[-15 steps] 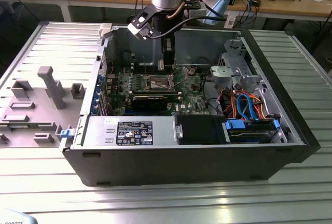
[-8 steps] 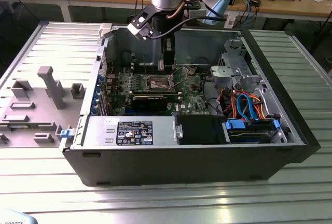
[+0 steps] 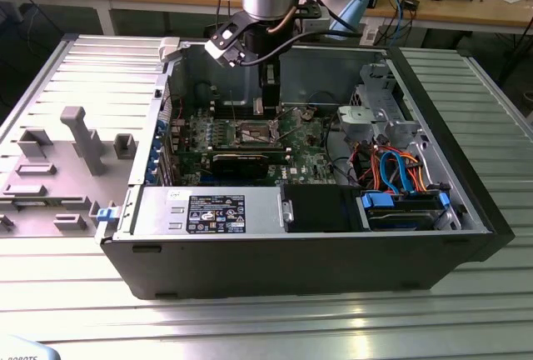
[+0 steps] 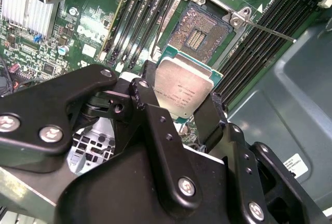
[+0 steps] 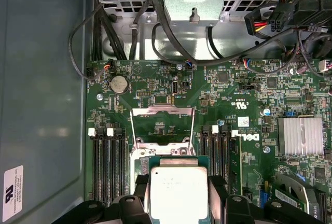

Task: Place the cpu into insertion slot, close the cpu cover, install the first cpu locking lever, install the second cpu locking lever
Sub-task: 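Place the cpu into insertion slot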

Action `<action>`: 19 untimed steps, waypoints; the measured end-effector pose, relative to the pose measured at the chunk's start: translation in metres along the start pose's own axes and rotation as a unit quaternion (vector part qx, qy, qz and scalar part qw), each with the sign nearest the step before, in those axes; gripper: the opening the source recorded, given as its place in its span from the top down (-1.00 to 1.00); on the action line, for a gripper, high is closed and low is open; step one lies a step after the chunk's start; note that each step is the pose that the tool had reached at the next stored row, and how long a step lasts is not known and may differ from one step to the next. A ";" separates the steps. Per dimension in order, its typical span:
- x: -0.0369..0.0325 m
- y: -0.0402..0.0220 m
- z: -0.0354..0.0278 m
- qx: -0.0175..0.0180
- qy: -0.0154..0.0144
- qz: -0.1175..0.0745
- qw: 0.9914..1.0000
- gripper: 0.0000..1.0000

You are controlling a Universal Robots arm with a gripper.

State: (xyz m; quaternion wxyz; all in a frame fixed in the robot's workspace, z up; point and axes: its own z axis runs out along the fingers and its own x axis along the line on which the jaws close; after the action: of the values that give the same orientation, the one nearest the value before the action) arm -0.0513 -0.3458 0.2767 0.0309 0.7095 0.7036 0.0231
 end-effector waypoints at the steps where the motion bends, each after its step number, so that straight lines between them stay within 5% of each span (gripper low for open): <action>1: 0.0000 0.0000 0.0000 0.000 0.000 0.000 1.000 -0.08; 14: 0.0001 -0.0033 0.0005 0.000 0.000 0.000 1.000 -0.08; 19: 0.0012 -0.0120 0.0099 0.000 0.001 -0.007 1.000 -0.08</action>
State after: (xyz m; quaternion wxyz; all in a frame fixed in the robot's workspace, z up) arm -0.0624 -0.3446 0.2659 0.0304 0.7045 0.7086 0.0232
